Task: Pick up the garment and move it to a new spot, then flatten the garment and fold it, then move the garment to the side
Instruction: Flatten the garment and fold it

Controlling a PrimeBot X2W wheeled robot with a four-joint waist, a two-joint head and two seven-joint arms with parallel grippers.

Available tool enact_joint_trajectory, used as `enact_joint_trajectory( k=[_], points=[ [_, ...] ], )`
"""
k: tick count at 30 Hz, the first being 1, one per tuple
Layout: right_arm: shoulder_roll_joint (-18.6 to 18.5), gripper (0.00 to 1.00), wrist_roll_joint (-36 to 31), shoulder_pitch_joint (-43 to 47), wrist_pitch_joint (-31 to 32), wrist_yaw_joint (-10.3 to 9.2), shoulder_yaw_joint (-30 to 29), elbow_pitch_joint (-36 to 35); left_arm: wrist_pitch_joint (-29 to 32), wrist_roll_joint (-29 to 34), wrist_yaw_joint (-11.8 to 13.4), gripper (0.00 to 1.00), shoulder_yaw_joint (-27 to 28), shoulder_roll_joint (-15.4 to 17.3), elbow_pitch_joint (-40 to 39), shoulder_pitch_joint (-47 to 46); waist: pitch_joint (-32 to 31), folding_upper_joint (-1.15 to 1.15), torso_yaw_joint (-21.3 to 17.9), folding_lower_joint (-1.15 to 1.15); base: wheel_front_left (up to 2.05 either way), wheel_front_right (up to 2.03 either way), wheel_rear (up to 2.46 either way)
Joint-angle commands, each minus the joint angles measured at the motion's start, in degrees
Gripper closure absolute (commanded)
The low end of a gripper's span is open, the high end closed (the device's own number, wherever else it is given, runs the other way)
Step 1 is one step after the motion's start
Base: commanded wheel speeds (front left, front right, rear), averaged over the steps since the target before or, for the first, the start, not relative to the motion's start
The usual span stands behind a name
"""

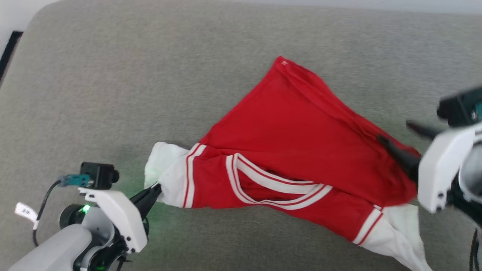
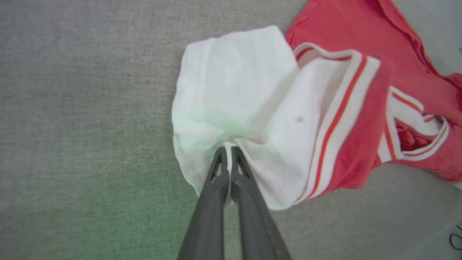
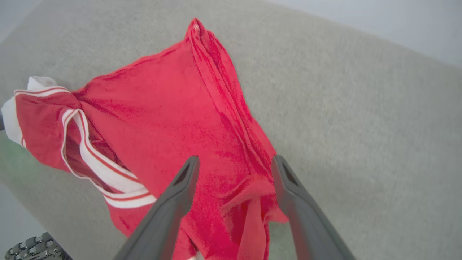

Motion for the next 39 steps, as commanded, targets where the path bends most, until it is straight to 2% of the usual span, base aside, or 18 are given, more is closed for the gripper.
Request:
enact_joint_trajectory(
  k=[1, 6, 12, 17, 27, 32, 35, 36, 37, 39],
  points=[
    [-0.57, 0.00, -0.37, -1.79, -1.27, -0.02, 0.94, 0.54, 0.24, 0.34, -0.31, 1.00, -0.14, -0.46, -0.09, -0.88, 0.60, 0.00, 1.09, 0.00, 0.00, 0.00, 0.00],
    [-2.21, 0.00, 0.10, -11.02, -8.13, -0.03, 7.51, 7.67, 0.79, 1.32, -1.14, 1.00, -0.74, -2.47, 0.97, -2.91, 1.77, 0.00, 4.02, 0.00, 0.00, 0.00, 0.00],
    [-4.15, 0.00, 1.32, -22.44, -14.24, -0.02, 16.12, 21.68, 1.52, 2.56, -2.54, 1.00, -1.70, -5.27, 2.80, -5.64, 3.52, 0.00, 8.15, 0.00, 0.00, 0.00, 0.00],
    [-5.70, 0.00, 2.36, -31.09, -16.93, -0.02, 23.04, 33.90, 2.01, 3.53, -3.85, 1.00, -2.51, -7.95, 4.40, -7.78, 5.19, 0.00, 11.54, 0.00, 0.00, 0.00, 0.00],
    [-6.77, 0.00, 5.36, -42.89, -13.63, -0.03, 38.30, 52.70, 1.47, 4.68, -6.55, 1.00, -3.96, -11.99, 7.52, -10.58, 8.18, 0.00, 15.97, 0.00, 0.00, 0.00, 0.00],
    [-6.61, 0.00, 7.51, -43.03, -11.41, -0.04, 46.02, 61.02, 1.08, 4.80, -7.61, 1.00, -4.40, -13.24, 9.33, -11.26, 8.76, 0.00, 16.78, 0.00, 0.00, 0.00, 0.00],
    [-6.62, 0.00, 8.85, -42.98, -10.40, -0.08, 48.13, 63.67, 0.96, 4.83, -7.95, 1.00, -4.55, -13.53, 10.07, -11.59, 8.86, 0.00, 16.90, 0.00, 0.00, 0.00, 0.00],
    [-6.41, 0.81, 9.94, -43.10, -10.06, -0.08, 48.89, 64.46, 0.94, 4.72, -8.15, 1.00, -4.56, -13.62, 10.41, -11.68, 8.87, 0.00, 16.87, 0.00, 0.00, 0.00, 0.00],
    [-6.31, 1.00, 10.92, -43.53, -9.94, -0.08, 49.23, 65.00, 1.03, 4.72, -8.20, 1.00, -4.58, -13.56, 10.76, -11.76, 8.84, 0.00, 16.75, 0.00, 0.00, 0.00, 0.00],
    [-6.60, 1.00, 12.45, -45.42, -10.79, -0.08, 49.31, 65.51, 1.07, 4.44, -8.42, 1.00, -4.33, -13.28, 11.37, -12.07, 8.66, 0.00, 16.33, 0.00, 0.00, 0.00, 0.00]
  ],
)
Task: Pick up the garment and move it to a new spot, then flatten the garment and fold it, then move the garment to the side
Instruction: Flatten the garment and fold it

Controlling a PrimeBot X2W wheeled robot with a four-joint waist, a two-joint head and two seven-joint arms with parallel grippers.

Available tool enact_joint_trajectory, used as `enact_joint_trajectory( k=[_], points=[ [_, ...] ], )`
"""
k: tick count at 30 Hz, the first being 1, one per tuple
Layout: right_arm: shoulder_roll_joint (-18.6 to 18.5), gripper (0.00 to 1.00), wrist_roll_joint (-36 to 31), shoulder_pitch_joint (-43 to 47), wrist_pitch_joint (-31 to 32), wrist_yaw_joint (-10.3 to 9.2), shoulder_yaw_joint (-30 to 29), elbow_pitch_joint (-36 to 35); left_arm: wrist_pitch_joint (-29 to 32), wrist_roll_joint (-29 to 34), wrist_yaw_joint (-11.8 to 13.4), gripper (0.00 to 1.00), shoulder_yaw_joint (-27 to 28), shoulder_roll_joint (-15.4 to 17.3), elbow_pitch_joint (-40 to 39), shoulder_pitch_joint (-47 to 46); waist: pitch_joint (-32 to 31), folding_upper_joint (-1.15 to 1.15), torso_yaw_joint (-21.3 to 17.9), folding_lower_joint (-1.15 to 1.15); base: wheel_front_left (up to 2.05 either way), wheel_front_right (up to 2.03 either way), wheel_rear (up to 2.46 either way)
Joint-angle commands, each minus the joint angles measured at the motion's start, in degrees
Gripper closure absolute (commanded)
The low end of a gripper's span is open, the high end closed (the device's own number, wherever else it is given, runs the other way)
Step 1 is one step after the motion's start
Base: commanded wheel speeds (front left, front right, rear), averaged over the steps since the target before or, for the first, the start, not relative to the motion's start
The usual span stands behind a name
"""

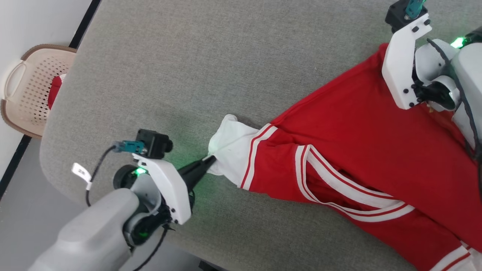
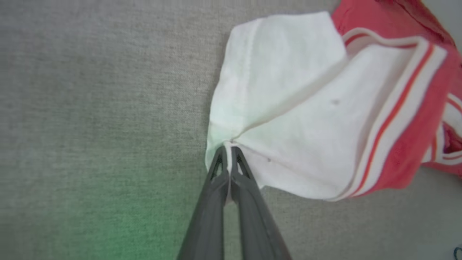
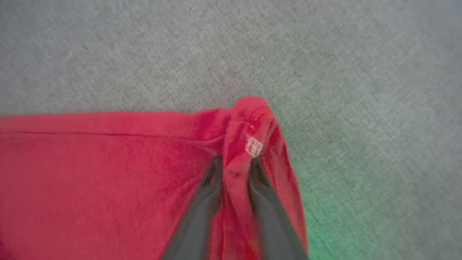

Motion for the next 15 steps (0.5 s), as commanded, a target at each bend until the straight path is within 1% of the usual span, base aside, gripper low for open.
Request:
enact_joint_trajectory(
  k=[1, 4, 6, 8, 11, 15],
  points=[
    [-0.66, 1.00, 0.41, 3.72, 0.23, -0.16, 2.40, 2.81, 0.23, -0.37, -0.19, 1.00, 0.38, 0.48, 0.38, -0.93, -0.33, 0.00, -0.57, 0.00, 0.00, 0.00, 0.00],
    [-1.07, 1.00, 2.65, 0.59, -2.23, -0.16, 2.41, 0.50, 0.65, -0.70, -0.29, 1.00, 1.29, 2.06, 0.40, -2.27, -1.31, 0.00, -2.08, 0.00, 0.00, 0.00, 0.00],
    [-2.00, 1.00, 4.05, -1.05, -3.68, -0.16, 2.62, -1.03, 1.42, -0.84, -0.26, 1.00, 1.71, 3.28, -0.32, -3.04, -2.18, 0.00, -3.25, 0.00, 0.00, 0.00, 0.00],
    [-2.66, 1.00, 5.05, -2.54, -5.63, -0.16, 2.90, -3.08, 2.53, -0.47, 0.55, 1.00, 2.11, 5.20, -1.09, -4.20, -3.16, 0.00, -4.62, 0.00, 0.00, 0.00, 0.00],
    [-3.65, 1.00, 6.58, -3.06, -8.04, -0.15, 3.14, -5.25, 4.51, 0.04, 1.02, 1.00, 2.55, 8.08, -2.85, -6.01, -4.97, 0.00, -6.72, 0.00, 0.00, 0.00, 0.00],
    [-5.42, 1.00, 8.00, -3.31, -11.07, -0.15, 2.79, -7.88, 8.37, 0.07, 2.09, 1.00, 3.01, 11.49, -5.63, -8.70, -7.87, 0.00, -9.42, 0.00, 0.00, 0.00, 0.00]
  ],
)
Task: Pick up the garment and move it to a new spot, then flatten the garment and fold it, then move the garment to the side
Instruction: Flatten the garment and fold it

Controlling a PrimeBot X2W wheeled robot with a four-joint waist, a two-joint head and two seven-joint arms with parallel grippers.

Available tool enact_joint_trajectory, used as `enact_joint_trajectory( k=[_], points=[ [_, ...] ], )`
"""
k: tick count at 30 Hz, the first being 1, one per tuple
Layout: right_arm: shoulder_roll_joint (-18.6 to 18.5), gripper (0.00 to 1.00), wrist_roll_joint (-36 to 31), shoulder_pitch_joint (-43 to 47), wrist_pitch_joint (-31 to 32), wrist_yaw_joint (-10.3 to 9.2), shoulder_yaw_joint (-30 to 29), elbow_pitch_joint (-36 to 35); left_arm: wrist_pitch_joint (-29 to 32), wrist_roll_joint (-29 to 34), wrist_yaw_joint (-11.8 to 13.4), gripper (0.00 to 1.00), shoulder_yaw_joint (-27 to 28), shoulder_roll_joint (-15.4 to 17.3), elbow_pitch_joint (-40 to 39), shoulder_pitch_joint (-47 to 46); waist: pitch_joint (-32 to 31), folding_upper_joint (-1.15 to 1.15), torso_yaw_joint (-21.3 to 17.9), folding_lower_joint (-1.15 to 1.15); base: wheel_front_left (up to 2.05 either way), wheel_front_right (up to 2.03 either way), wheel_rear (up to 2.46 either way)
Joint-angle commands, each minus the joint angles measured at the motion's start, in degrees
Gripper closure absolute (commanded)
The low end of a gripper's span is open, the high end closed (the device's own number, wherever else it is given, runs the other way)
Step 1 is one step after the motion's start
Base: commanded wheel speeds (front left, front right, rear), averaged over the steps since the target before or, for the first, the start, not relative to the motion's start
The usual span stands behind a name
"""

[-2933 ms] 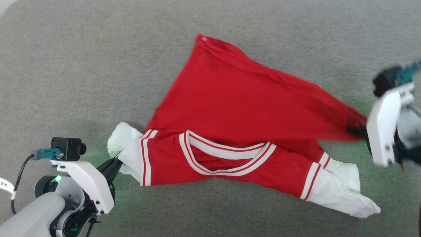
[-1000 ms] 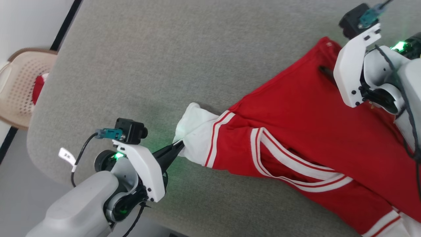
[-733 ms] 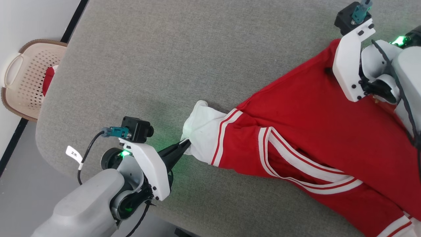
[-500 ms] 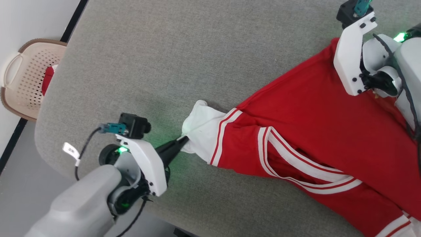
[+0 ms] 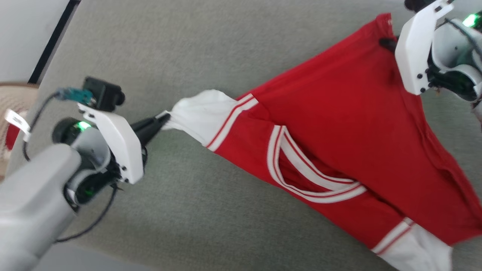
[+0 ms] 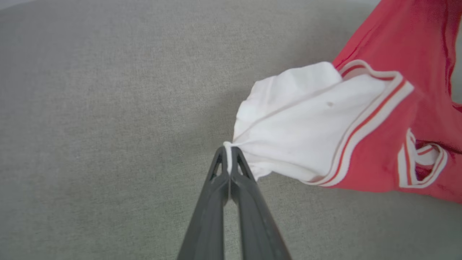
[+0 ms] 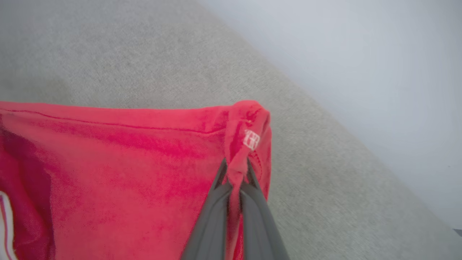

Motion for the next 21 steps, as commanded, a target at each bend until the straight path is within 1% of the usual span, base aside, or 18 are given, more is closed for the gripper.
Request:
enact_joint_trajectory(
  k=[1, 3, 8, 14, 21],
  points=[
    [-0.85, 1.00, 0.81, -0.39, -1.45, -0.14, -0.61, -0.90, 1.52, -0.02, 0.78, 1.00, 0.42, 1.37, -0.94, -1.55, -3.07, 0.00, -2.86, 0.00, 0.00, 0.00, 0.00],
    [-1.41, 1.00, 1.00, -0.59, -2.81, -0.14, -0.99, -2.13, 3.83, 0.01, 1.66, 1.00, 0.80, 3.02, -1.80, -3.24, -4.50, 0.00, -4.05, 0.00, 0.00, 0.00, 0.00],
    [-3.02, 1.00, 1.40, -0.50, -6.14, -0.14, -4.12, -5.33, 9.87, 0.29, 2.62, 1.00, 1.85, 5.64, -2.25, -9.65, -8.67, 0.00, -7.03, 0.00, 0.00, 0.00, 0.00],
    [-3.33, 1.00, 0.80, -0.05, -7.81, -0.15, -8.04, -7.61, 14.37, 0.01, 2.98, 1.00, 3.17, 5.58, 0.36, -16.22, -12.13, 0.00, -9.27, 0.00, 0.00, 0.00, 0.00],
    [-3.28, 1.00, -0.92, 1.48, -9.13, -0.14, -13.40, -11.23, 15.65, 1.89, 1.57, 1.00, 3.86, 3.66, 4.12, -23.12, -14.48, 0.00, -10.72, 0.00, 0.00, 0.00, 0.00]
  ],
)
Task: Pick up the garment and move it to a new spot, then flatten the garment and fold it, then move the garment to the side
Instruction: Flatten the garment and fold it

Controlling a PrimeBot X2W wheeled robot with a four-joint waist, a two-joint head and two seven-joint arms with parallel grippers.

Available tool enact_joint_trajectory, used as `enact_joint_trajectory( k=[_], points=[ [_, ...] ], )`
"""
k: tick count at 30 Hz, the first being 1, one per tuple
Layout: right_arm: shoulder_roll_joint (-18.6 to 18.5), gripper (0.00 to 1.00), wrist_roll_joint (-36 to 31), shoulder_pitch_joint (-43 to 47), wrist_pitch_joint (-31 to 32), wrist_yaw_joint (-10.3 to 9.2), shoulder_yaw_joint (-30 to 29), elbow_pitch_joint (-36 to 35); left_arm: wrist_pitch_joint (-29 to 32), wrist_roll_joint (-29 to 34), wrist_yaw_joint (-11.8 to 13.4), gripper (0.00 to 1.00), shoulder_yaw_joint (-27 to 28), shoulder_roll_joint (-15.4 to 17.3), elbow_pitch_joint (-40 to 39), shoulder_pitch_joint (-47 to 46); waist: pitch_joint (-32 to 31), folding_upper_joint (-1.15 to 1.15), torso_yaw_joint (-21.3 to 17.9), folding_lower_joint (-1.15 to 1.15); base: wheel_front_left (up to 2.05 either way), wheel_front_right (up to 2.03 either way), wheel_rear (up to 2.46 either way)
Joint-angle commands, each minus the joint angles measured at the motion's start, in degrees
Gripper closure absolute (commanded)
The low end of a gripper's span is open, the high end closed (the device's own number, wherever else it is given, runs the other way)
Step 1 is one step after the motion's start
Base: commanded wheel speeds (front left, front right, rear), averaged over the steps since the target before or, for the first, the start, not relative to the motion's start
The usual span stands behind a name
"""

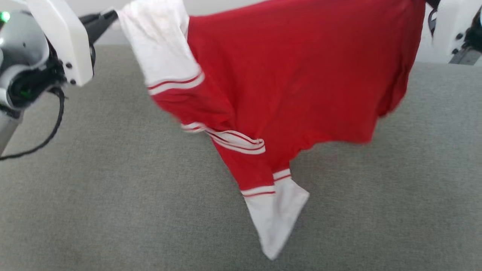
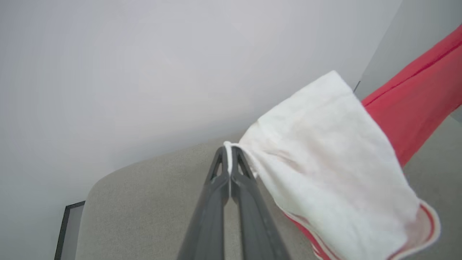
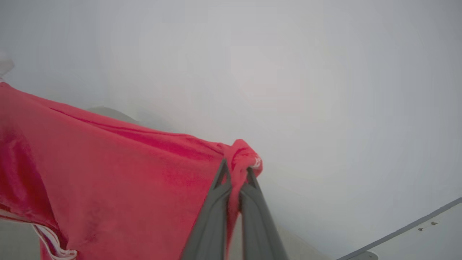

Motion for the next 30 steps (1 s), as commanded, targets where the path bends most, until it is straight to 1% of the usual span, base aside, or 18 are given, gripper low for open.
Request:
enact_joint_trajectory(
  k=[1, 2, 3, 5, 12, 16, 19, 25, 30],
  points=[
    [0.01, 1.00, -0.32, 1.08, -0.66, -0.14, -0.64, -0.45, -0.06, 0.91, -0.19, 1.00, 0.18, -0.15, 0.51, -1.18, -0.62, 0.00, -0.56, 0.00, 0.00, 0.00, 0.00],
    [0.17, 1.00, -1.10, 1.29, -0.77, -0.14, -2.20, -1.57, -0.23, 1.46, -0.60, 1.00, 0.33, -0.80, 1.58, -2.82, -0.94, 0.00, -0.86, 0.00, 0.00, 0.00, 0.00],
    [0.17, 1.00, -1.10, 1.29, -0.77, -0.14, -2.20, -1.57, -0.23, 1.46, -0.60, 1.00, 0.33, -0.80, 1.58, -2.82, -0.94, 0.00, -0.86, 0.00, 0.00, 0.00, 0.00],
    [0.64, 1.00, -1.38, 1.49, -1.06, -0.14, -4.00, -3.09, -0.71, 1.82, -1.18, 1.00, 0.52, -1.41, 2.66, -4.50, -1.16, 0.00, -1.09, 0.00, 0.00, 0.00, 0.00],
    [1.83, 1.00, -3.72, 2.95, 0.68, -0.14, -9.33, -6.52, -0.84, 3.70, -2.55, 1.00, 0.45, -3.17, 5.92, -9.62, -1.15, 0.00, -1.71, 0.00, 0.00, 0.00, 0.00],
    [2.96, 1.00, -5.97, 3.42, 1.70, -0.14, -12.18, -7.46, -1.46, 5.19, -3.12, 1.00, -0.11, -4.31, 7.49, -12.38, -0.01, 0.00, -2.04, 0.00, 0.00, 0.00, 0.00],
    [4.02, 1.00, -8.56, 2.70, 2.14, -0.14, -14.23, -7.12, -3.20, 7.02, -3.46, 1.00, -0.10, -4.96, 9.31, -14.81, 1.90, 0.00, -2.41, 0.00, 0.00, 0.00, 0.00],
    [7.96, 1.00, -15.42, -1.22, 0.46, -0.14, -17.57, -4.25, -9.61, 11.35, -3.97, 1.00, 0.44, -7.22, 14.64, -21.47, 8.43, 0.00, -3.39, 0.00, 0.00, 0.00, 0.00],
    [11.93, 1.00, -23.56, -7.24, -5.64, -0.15, -19.79, 0.63, -18.94, 16.84, -3.29, 1.00, 1.00, -9.02, 20.54, -28.92, 14.57, 0.00, -4.16, 0.00, 0.00, 0.00, 0.00]
  ],
)
